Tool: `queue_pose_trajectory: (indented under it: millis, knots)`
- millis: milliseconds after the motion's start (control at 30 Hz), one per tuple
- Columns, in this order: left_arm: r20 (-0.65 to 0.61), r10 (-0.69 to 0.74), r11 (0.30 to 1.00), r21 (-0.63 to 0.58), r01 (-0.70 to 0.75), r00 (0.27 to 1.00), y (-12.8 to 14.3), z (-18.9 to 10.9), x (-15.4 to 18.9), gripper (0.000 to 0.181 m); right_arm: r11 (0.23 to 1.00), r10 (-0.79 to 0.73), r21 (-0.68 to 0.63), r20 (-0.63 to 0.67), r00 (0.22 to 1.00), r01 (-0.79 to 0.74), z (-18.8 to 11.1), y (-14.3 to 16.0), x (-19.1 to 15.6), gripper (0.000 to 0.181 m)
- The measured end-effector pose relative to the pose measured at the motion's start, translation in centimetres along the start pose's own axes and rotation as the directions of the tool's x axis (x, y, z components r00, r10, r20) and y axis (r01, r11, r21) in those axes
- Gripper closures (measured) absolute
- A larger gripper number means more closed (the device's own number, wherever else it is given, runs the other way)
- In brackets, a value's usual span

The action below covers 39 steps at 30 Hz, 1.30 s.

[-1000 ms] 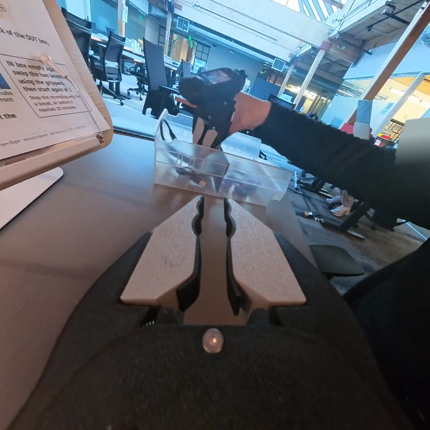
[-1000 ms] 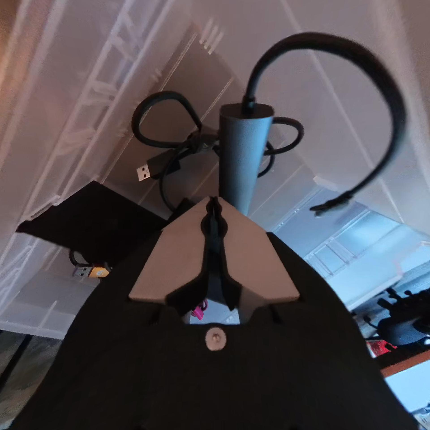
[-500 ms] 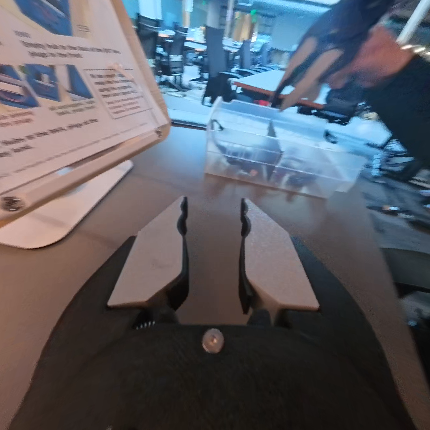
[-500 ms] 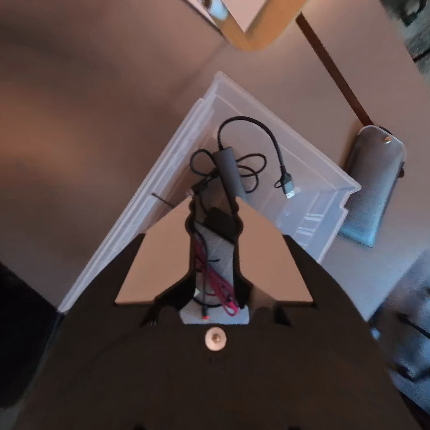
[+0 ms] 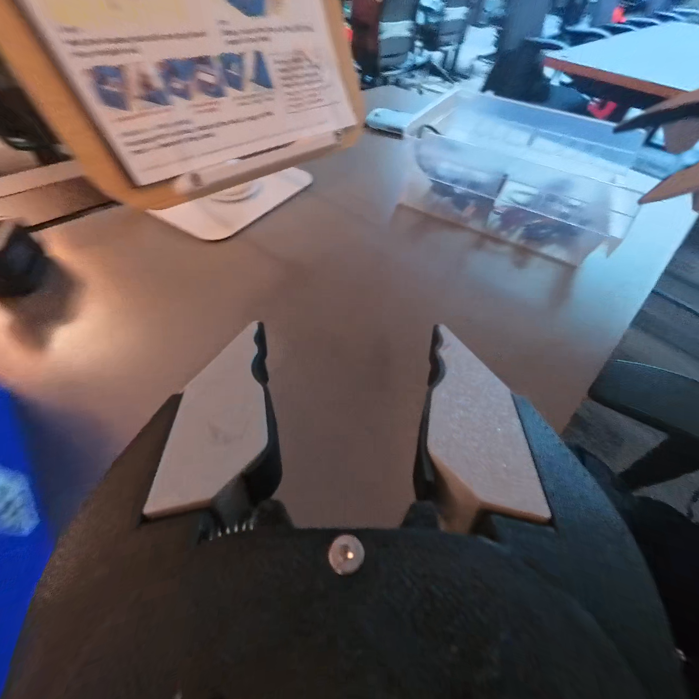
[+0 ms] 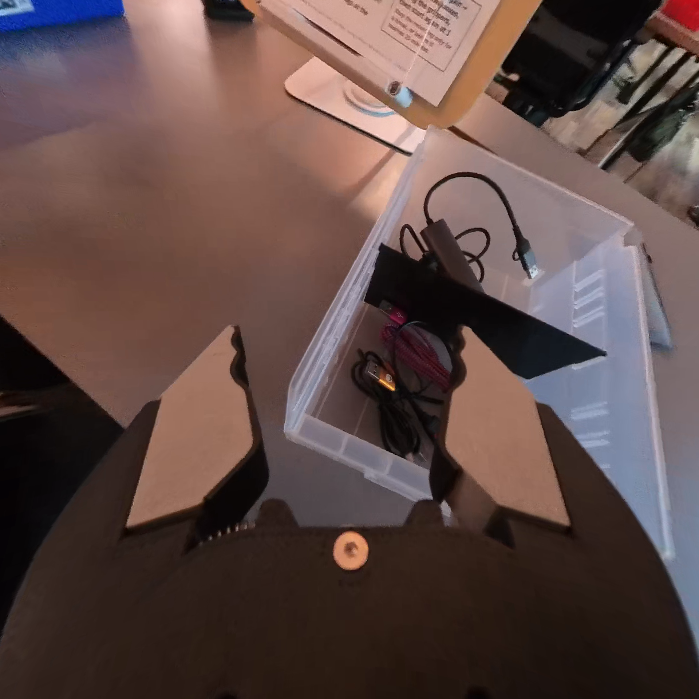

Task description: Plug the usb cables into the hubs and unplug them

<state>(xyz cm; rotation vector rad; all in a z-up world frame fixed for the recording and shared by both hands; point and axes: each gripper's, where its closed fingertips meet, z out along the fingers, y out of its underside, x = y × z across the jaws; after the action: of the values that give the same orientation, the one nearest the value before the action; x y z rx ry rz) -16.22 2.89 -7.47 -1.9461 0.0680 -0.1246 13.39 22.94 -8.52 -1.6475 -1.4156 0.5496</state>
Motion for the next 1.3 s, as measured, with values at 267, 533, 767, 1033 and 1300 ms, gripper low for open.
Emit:
queue_pose_trajectory:
  millis: [267, 533, 767, 1033, 1300]
  knots:
    - [0.48, -0.135, 0.985, -0.033, 0.172, 0.867, 7.1, -13.4, -11.6, 0.092, 0.992, 0.108, 0.081, -0.12, 0.987, -0.099, 3.1, 1.0, 0.6, 0.075]
    - [0.472, -0.047, 0.99, -0.098, 0.106, 0.88, 10.4, -9.9, -13.5, 0.167, 0.99, 0.068, -0.103, -0.206, 0.976, -0.091, 7.7, 3.6, 0.6, 0.118]
    - [0.582, -0.021, 0.998, -0.034, 0.05, 0.813, 9.6, -13.8, -15.3, 0.181, 0.976, 0.055, -0.197, -0.2, 0.978, -0.095, 9.4, 2.3, -4.0, 0.165]
    - [0.637, -0.016, 0.996, 0.076, -0.042, 0.771, 4.4, -19.2, -15.1, 0.179, 0.981, 0.12, -0.139, -0.096, 0.988, -0.133, 15.0, -4.9, -18.0, 0.159]
    - [0.704, -0.009, 0.958, 0.209, -0.196, 0.71, -0.5, -25.1, -12.4, 0.179, 0.997, 0.07, 0.011, 0.222, 0.972, -0.074, 24.2, -18.3, -40.4, 0.113]
